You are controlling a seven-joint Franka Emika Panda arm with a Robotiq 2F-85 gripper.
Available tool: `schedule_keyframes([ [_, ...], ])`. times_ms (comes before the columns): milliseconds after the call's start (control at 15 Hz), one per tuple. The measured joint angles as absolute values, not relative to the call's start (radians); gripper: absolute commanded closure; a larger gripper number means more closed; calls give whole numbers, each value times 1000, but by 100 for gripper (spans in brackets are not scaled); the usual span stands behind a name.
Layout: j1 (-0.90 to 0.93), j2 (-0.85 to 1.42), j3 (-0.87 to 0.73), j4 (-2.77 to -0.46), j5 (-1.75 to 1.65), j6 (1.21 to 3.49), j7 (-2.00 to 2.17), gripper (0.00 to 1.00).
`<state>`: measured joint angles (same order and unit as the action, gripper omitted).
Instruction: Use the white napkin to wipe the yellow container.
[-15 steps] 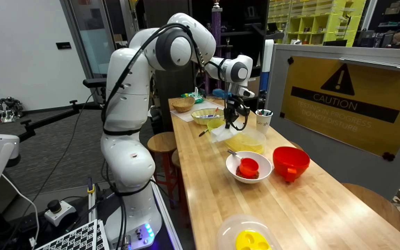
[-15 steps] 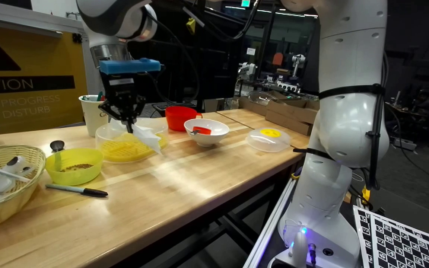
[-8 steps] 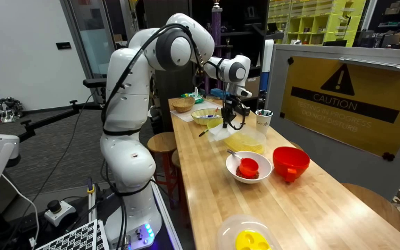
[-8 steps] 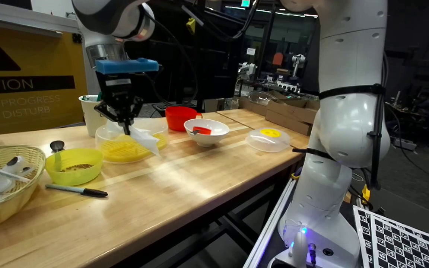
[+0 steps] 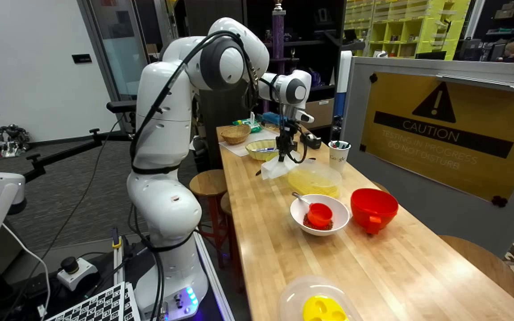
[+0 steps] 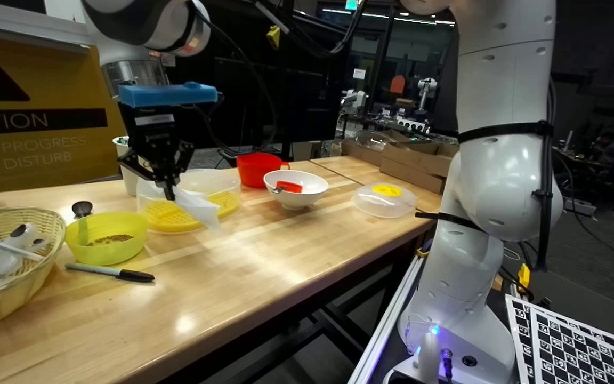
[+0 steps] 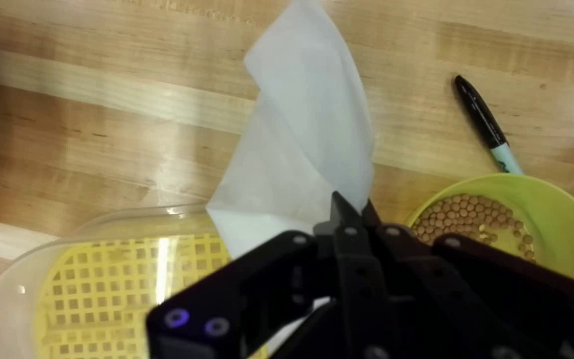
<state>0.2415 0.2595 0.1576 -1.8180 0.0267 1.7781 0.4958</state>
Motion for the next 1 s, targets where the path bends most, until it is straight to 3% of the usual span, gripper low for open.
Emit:
schedule_keyframes([
  [1000,198,342,76,-1723,23,1715,496,100],
])
